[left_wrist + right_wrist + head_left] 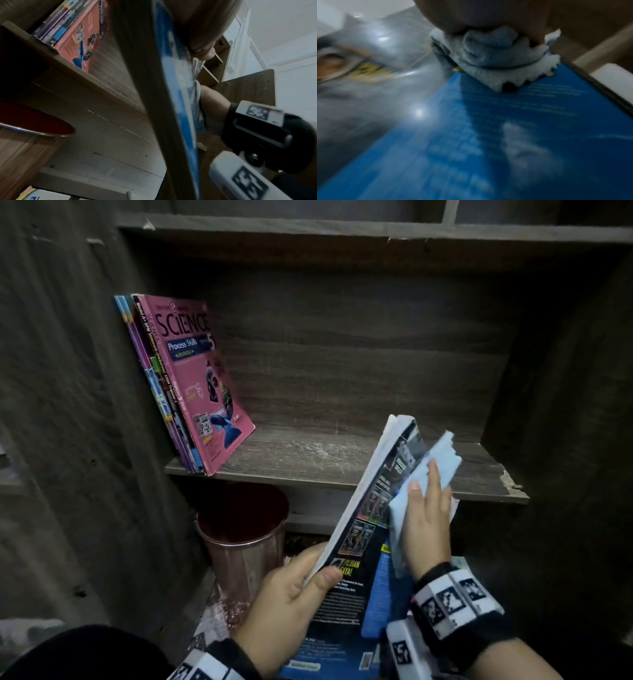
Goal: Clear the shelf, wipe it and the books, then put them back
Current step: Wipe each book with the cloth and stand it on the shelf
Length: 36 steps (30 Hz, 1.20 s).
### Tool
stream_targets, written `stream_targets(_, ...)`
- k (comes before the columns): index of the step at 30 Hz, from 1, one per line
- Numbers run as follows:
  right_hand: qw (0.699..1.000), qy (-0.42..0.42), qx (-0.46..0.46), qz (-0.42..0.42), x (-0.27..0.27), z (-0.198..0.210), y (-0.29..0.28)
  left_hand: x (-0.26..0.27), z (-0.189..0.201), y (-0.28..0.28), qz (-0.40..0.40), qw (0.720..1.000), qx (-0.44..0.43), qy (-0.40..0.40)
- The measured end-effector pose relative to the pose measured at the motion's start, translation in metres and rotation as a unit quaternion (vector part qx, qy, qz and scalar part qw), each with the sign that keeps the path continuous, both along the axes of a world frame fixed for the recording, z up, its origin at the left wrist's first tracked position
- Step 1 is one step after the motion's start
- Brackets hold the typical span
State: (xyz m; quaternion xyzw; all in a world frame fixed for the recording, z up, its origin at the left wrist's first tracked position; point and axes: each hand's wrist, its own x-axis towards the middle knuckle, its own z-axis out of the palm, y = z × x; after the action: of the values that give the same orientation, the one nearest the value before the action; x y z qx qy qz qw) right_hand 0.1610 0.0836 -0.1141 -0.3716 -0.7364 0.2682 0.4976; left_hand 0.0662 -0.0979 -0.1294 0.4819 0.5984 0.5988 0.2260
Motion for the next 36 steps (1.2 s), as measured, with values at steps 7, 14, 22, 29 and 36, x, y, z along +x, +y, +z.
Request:
stream_targets(7,0.974,-0.05,0.152,0.158,-0.003,-0.007,-0.038,0.003,0.008,-0.002,0.01,0.999,0.041,0.006)
stream_targets(14,0.996,0.032,-0.079,0.024,-0.004,-0.005,-0.009,-0.001,0.006,-0.004,0.015,0.999,0.039,0.005)
stream_targets(22,0.912,-0.163,0.29,0.24,-0.013,-0.056,-0.098,-0.018,0.021,0.003,0.152,0.963,0.156,-0.157)
stream_targets(29,0.969,-0.108,0.18,0.127,-0.02,-0.027,-0.054,-0.02,0.016,-0.004,0.088,0.984,0.119,-0.094)
stream_targets(36,0.971,0.182,-0.14,0.07,-0.007,0.02,0.0,-0.022,0.031,-0.014,0.044,0.992,0.106,-0.045)
